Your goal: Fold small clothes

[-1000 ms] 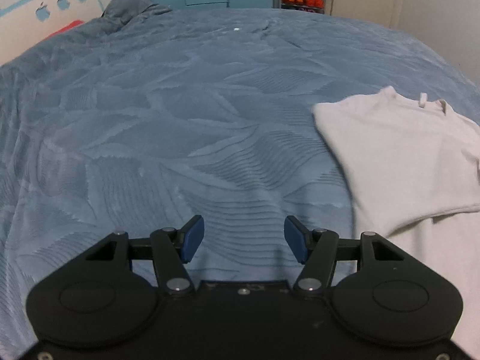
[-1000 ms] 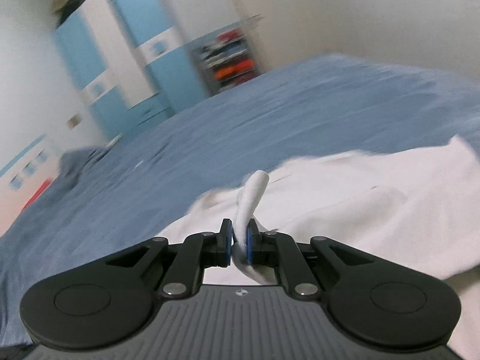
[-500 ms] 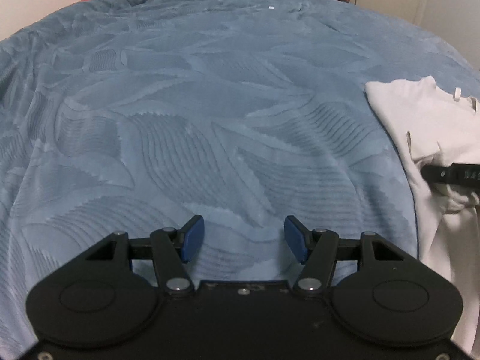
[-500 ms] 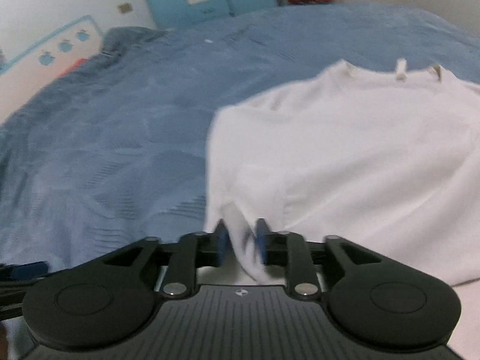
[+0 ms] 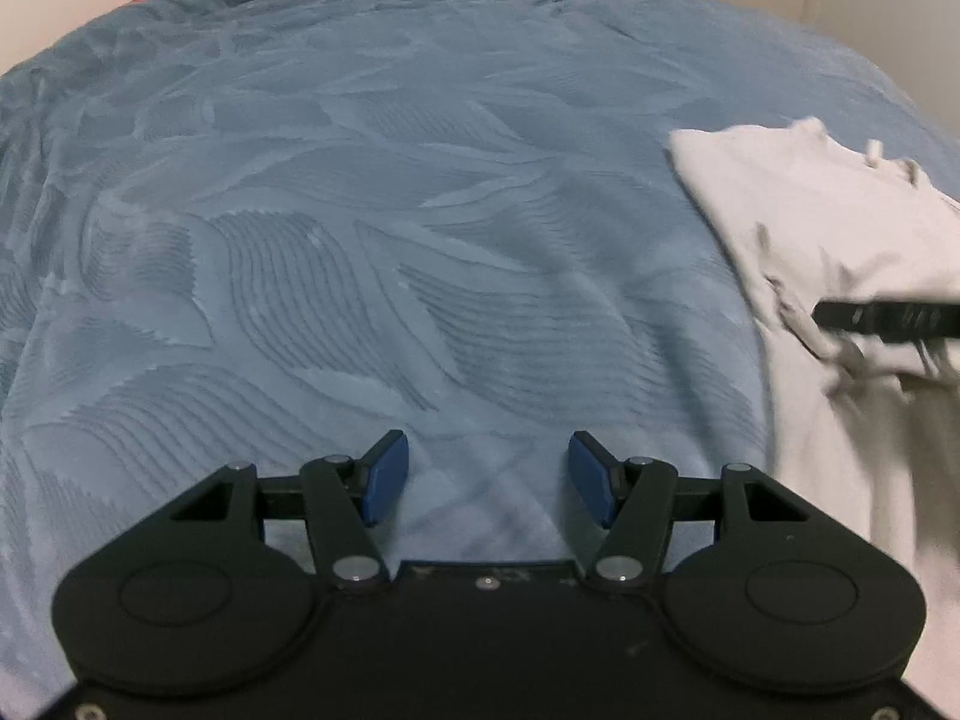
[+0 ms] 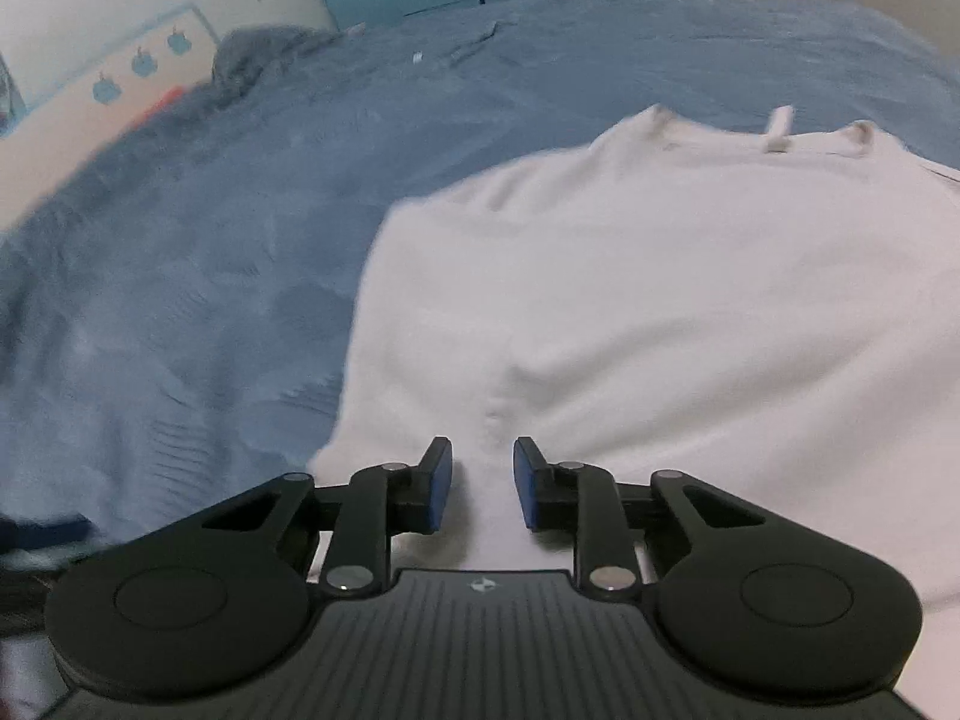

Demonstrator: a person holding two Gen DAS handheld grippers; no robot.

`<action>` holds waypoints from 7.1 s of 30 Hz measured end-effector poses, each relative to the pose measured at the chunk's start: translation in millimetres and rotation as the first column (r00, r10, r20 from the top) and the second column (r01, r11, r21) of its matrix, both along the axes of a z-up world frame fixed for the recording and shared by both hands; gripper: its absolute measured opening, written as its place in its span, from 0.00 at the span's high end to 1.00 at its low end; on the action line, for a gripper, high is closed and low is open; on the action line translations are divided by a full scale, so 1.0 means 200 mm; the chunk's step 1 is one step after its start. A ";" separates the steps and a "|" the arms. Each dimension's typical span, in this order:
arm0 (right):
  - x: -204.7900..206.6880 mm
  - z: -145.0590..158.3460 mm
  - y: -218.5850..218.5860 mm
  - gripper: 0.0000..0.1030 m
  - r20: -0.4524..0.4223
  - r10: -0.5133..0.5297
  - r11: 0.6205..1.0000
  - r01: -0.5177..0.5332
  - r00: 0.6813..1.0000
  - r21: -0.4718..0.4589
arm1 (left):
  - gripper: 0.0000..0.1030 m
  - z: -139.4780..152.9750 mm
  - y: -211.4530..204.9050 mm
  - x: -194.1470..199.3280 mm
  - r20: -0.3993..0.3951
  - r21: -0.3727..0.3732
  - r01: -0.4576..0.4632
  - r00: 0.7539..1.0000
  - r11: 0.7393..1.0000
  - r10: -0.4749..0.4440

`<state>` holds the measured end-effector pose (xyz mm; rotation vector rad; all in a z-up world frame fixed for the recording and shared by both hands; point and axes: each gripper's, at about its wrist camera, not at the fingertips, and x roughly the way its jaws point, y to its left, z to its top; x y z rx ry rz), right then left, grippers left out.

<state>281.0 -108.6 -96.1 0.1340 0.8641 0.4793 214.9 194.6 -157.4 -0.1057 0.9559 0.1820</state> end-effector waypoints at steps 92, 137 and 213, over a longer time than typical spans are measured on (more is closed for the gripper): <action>-1.58 0.25 -1.56 0.93 0.036 -0.318 0.926 0.303 0.947 0.225 | 0.92 0.60 -0.52 -0.81 0.223 -0.047 0.289 0.936 0.956 -0.272; -0.49 -0.14 -1.45 0.88 0.126 -0.333 0.937 0.343 0.935 -0.068 | 0.46 0.05 -0.30 0.34 0.054 -0.278 0.214 0.977 0.936 -0.208; -0.60 0.05 -1.32 0.95 0.484 -0.500 0.821 0.571 0.718 0.002 | 0.64 0.21 -0.61 0.48 0.117 -0.005 0.311 0.944 0.951 -0.308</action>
